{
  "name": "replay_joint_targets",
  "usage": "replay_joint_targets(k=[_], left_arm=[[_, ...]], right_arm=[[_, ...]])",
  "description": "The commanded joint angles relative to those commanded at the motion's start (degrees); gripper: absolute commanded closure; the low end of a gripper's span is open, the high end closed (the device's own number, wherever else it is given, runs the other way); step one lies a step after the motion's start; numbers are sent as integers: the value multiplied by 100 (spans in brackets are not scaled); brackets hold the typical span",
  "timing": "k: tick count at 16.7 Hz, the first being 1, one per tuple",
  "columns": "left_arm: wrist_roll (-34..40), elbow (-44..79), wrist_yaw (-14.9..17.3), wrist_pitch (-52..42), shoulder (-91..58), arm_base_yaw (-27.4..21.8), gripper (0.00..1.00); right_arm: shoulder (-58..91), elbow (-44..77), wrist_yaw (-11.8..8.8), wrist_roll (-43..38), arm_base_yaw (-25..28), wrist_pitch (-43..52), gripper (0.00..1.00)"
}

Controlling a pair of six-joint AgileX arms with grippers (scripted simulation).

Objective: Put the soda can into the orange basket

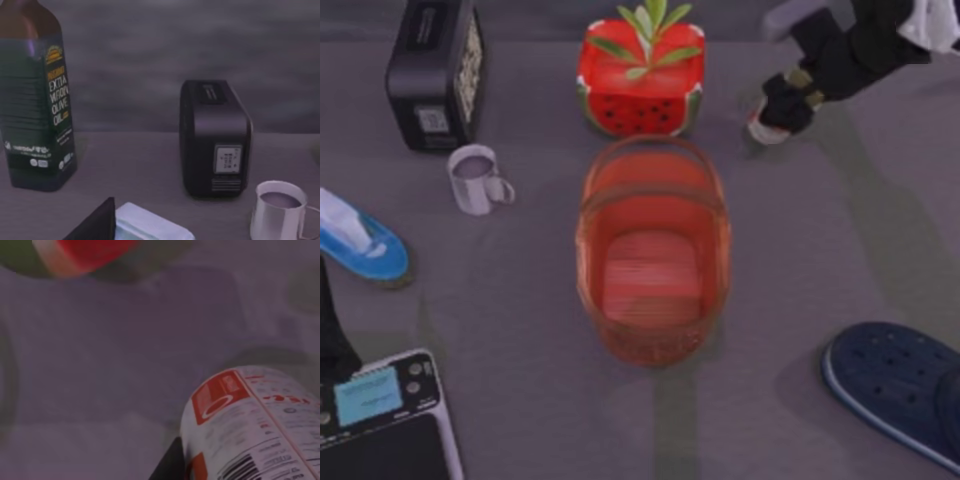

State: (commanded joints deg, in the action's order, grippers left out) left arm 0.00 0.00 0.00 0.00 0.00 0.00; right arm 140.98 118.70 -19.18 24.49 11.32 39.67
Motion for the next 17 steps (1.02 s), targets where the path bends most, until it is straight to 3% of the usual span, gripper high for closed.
replay_joint_targets(k=[11,14,17], left_arm=[[0,0,0,0,0,0,0],[0,0,0,0,0,0,0],[0,0,0,0,0,0,0]], right_arm=[[-1622,-3205,-3252,-1945,544,-6290,100],[-2003,-3878,-3927,-2335,663,-7531,100],[-2258,-4305,-4359,-2576,741,-8268,100]])
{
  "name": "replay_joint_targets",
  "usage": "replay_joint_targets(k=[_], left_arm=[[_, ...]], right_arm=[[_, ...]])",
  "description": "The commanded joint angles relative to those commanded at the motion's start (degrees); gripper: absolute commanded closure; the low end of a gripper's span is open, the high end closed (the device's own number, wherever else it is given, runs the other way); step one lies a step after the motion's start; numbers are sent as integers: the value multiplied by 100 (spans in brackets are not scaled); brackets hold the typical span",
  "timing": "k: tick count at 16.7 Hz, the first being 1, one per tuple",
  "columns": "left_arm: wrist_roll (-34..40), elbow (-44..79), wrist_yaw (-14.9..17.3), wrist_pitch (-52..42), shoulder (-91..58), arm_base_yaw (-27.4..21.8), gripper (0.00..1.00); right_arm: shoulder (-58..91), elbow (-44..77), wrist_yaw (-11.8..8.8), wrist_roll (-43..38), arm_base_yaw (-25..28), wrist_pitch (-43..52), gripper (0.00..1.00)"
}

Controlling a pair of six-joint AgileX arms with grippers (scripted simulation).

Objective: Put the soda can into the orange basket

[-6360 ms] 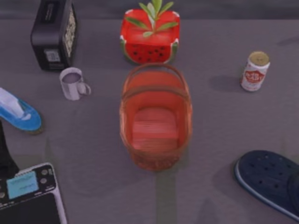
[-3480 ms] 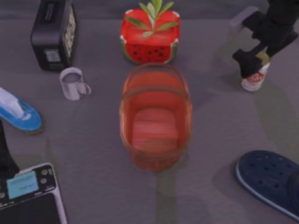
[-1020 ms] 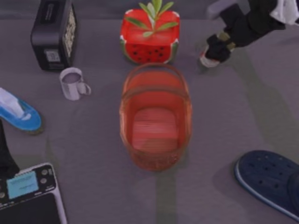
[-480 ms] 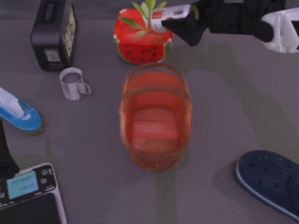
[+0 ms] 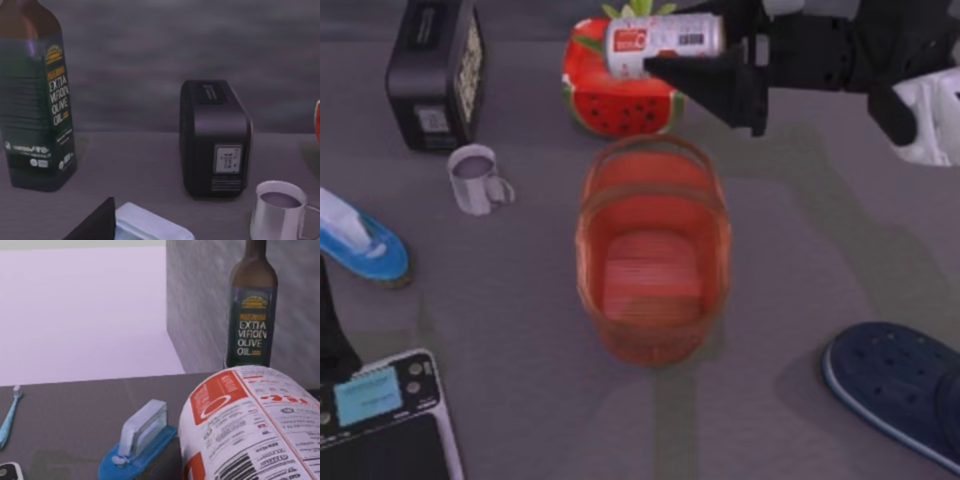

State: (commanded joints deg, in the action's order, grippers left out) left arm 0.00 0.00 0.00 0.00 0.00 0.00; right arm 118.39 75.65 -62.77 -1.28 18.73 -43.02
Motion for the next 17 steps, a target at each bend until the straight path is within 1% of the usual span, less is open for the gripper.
replay_joint_targets(k=[2,9,11,15,17], left_arm=[[0,0,0,0,0,0,0],[0,0,0,0,0,0,0],[0,0,0,0,0,0,0],[0,0,0,0,0,0,0],[0,0,0,0,0,0,0]], right_arm=[[-70,-111,-113,-61,21,-183,100],[43,-118,-125,-65,4,-272,100],[315,-199,-127,-59,14,-609,100],[1023,-460,-106,-37,35,-1662,100],[1263,-570,-96,-36,46,-1956,100]])
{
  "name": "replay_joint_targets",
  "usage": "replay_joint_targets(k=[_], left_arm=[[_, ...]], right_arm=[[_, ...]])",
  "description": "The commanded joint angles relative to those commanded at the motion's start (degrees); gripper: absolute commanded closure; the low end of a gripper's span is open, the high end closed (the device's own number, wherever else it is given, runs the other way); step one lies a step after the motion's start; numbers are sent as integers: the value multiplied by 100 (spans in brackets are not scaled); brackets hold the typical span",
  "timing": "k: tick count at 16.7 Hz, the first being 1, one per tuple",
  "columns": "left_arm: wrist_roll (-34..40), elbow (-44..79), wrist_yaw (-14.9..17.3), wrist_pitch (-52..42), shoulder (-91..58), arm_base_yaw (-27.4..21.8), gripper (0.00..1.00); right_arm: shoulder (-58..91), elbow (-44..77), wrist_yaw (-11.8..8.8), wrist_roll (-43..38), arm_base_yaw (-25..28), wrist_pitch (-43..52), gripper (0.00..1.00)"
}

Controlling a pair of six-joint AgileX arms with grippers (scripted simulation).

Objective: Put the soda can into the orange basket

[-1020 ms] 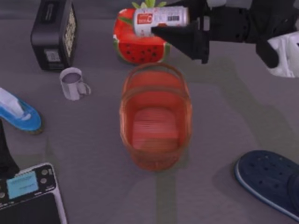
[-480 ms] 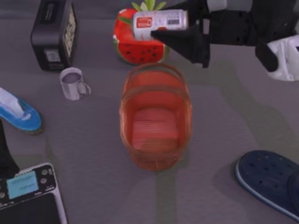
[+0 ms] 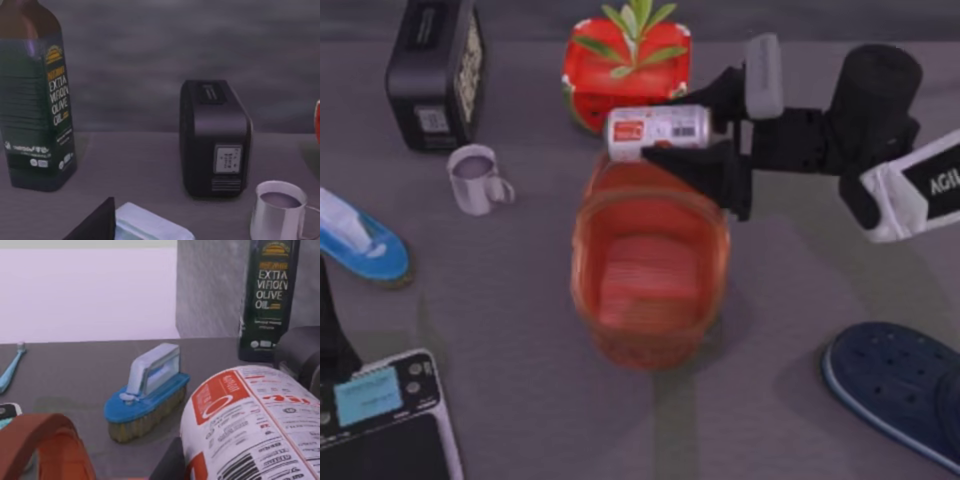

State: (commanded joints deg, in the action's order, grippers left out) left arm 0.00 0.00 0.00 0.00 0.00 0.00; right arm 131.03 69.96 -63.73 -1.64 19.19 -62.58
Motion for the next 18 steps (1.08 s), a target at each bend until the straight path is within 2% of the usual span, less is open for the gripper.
replay_joint_targets(k=[4,17,18], left_arm=[[0,0,0,0,0,0,0],[0,0,0,0,0,0,0],[0,0,0,0,0,0,0]], right_arm=[[53,-27,3,-1,2,-59,100],[53,-27,3,-1,2,-59,2],[53,-27,3,-1,2,-59,0]])
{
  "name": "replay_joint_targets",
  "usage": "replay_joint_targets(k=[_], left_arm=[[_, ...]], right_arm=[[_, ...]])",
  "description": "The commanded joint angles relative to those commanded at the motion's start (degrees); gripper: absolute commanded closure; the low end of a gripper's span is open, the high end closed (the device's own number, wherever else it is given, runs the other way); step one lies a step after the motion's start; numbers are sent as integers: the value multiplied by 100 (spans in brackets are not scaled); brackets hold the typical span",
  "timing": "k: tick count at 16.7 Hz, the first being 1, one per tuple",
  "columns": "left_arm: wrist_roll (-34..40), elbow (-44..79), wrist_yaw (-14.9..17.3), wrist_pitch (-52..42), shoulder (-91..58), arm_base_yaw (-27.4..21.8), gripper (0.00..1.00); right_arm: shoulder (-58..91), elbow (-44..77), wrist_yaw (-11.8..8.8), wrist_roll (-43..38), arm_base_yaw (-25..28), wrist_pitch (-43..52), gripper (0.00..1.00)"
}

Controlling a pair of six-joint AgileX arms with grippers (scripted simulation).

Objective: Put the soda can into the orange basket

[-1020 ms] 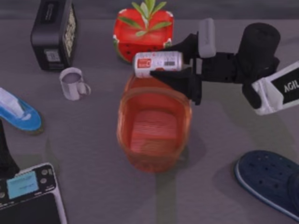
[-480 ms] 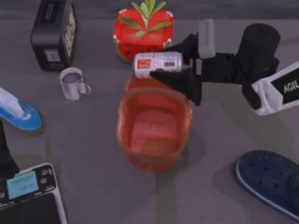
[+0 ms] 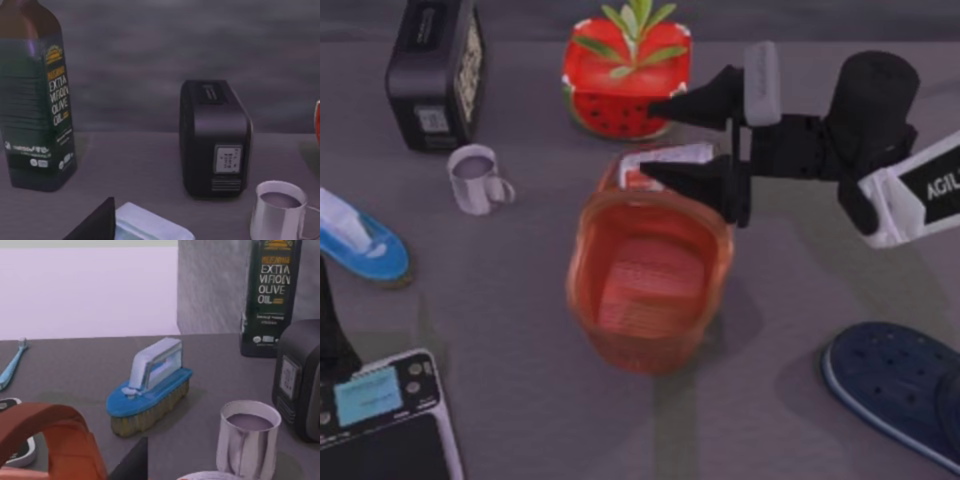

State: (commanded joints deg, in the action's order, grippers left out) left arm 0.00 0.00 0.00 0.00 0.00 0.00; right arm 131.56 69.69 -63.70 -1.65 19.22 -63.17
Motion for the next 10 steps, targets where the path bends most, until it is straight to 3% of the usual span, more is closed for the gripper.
replay_joint_targets(k=[10], left_arm=[[-28,49,9,-52,-54,-24,0]], right_arm=[[-58,-25,22,4,-27,24,0]])
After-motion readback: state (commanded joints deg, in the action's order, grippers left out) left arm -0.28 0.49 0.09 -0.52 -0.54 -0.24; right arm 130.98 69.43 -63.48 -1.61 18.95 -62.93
